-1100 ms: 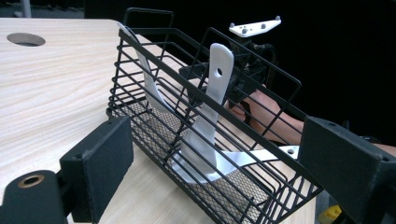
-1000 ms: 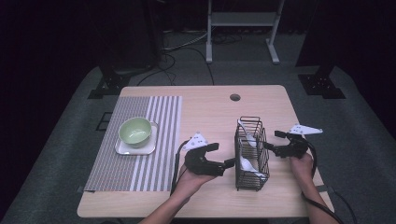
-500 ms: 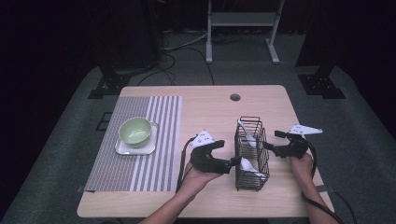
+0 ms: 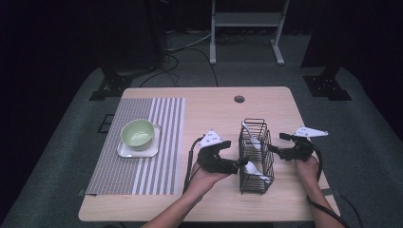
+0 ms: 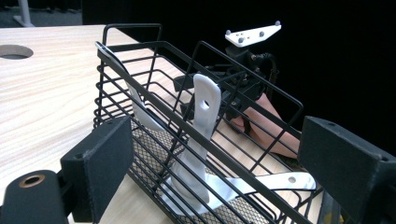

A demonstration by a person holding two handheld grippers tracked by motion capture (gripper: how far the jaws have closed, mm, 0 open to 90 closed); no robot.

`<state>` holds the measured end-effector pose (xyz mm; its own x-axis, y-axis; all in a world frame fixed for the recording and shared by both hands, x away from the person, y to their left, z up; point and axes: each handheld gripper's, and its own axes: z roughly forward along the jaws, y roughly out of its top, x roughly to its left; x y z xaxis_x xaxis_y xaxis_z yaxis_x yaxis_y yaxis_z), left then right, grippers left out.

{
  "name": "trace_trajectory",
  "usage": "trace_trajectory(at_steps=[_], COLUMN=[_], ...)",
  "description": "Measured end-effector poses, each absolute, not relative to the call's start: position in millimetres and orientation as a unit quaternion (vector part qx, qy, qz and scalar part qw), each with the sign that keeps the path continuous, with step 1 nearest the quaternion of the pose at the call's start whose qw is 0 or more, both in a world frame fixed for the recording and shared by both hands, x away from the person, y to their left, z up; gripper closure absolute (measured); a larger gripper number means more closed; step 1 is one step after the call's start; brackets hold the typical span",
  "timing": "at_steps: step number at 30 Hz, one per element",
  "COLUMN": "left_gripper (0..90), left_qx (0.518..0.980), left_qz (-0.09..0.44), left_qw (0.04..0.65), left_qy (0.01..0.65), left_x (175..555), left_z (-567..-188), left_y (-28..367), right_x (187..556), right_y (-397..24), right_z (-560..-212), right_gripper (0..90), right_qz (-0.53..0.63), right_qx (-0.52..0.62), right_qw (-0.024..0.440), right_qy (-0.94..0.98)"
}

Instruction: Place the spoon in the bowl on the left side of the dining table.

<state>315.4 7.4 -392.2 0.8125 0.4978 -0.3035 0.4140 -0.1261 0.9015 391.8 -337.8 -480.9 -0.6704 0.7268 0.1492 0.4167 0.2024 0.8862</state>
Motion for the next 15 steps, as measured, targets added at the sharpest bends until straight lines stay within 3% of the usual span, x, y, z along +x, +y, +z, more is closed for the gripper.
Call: trace_trajectory(at_steps=[15], left_gripper=[24.3], left_qx=[0.755], left_qz=[0.046], left_qw=[0.583], left_qy=[0.296], left_x=[318.4], left_z=[-386.1], left_y=[-6.4], right_x=[392.0], right_y=[-338.0], right_z=[-481.0], right_gripper=[12.3], right_qz=[0.509], right_qx=[0.375], right_qw=[0.153], right_qy=[0.76])
